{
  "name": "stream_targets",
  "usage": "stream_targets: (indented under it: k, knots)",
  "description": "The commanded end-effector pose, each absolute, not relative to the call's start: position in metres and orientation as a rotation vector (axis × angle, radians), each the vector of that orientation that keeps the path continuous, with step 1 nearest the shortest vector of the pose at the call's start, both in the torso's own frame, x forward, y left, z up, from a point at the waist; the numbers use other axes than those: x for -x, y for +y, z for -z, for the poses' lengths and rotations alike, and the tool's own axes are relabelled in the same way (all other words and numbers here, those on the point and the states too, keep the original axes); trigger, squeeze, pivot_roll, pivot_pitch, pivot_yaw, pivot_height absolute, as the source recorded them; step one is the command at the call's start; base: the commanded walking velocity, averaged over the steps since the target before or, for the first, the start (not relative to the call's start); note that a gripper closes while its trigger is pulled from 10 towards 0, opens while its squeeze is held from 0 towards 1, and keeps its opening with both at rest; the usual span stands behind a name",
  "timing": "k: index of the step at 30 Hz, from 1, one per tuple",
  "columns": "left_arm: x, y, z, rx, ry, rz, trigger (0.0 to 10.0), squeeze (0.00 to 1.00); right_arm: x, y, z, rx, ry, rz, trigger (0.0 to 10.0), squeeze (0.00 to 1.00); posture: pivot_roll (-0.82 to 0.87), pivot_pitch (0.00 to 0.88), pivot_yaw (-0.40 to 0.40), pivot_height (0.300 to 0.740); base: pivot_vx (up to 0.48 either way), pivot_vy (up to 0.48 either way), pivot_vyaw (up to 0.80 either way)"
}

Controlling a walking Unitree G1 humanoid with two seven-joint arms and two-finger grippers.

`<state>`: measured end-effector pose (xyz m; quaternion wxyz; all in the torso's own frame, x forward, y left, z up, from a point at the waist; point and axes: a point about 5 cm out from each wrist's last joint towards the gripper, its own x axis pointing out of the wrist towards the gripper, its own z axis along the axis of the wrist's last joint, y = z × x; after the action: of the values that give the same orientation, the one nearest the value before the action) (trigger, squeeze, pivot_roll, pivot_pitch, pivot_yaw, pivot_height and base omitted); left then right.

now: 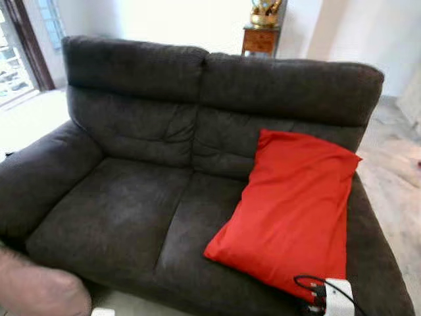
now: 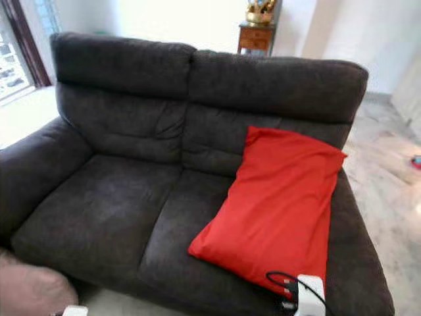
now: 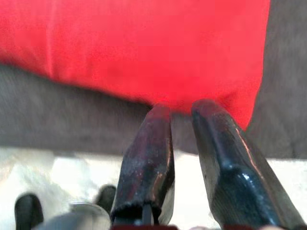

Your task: Move the pillow to the sofa from floor

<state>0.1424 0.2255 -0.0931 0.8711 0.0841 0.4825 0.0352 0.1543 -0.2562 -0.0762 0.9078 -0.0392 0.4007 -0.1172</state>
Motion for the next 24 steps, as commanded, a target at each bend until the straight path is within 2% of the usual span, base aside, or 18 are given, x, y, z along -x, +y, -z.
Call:
stream_targets:
  k: [1,16,24]
  knots:
    - [-0.134,0.231,0.095,-0.191,1.037,-0.08,10.0,0.0,-0.158,-0.251,0.077,0.071,0.831,0.231,10.0,0.0,-0.01,0.0,-0.02,0.74,0.0,0.341,0.54]
    - [-0.137,0.232,0.094,-0.194,1.036,-0.077,10.0,0.0,-0.157,-0.24,0.081,0.034,0.858,0.221,10.0,0.0,-0.01,0.0,-0.019,0.74,0.0,0.337,0.0]
    - [-0.138,0.234,0.093,-0.19,1.038,-0.086,10.0,0.0,-0.159,-0.219,0.086,0.029,0.885,0.181,10.0,0.0,0.0,0.0,-0.018,0.74,0.0,0.337,0.0]
